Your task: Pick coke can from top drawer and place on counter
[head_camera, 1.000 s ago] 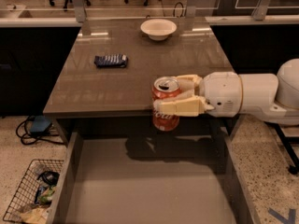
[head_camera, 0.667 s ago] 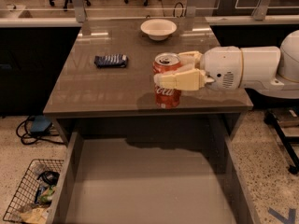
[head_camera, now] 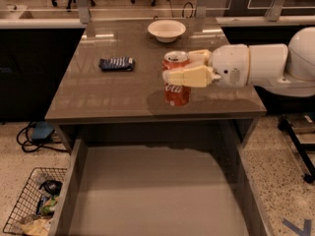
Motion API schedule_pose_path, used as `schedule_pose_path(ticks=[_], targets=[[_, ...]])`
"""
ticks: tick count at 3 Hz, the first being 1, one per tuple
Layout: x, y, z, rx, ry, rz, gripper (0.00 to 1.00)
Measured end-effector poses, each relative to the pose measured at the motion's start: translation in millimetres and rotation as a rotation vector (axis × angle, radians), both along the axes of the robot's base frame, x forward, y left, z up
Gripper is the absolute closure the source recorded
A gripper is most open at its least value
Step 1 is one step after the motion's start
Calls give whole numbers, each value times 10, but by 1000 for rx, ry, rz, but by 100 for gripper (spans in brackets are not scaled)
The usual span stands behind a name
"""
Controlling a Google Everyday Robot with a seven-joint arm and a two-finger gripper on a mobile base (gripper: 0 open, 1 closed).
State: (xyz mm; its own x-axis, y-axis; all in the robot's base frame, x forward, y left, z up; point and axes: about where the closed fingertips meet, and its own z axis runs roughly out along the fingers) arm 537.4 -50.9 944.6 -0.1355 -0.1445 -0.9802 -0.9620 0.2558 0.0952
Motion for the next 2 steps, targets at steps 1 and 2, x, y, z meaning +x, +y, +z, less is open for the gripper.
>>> schedule_pose_path(ticks=[1,2], targets=[[439,-11,65,-32,-5,-40,100],[985,78,42,-9,-12,-69,100]])
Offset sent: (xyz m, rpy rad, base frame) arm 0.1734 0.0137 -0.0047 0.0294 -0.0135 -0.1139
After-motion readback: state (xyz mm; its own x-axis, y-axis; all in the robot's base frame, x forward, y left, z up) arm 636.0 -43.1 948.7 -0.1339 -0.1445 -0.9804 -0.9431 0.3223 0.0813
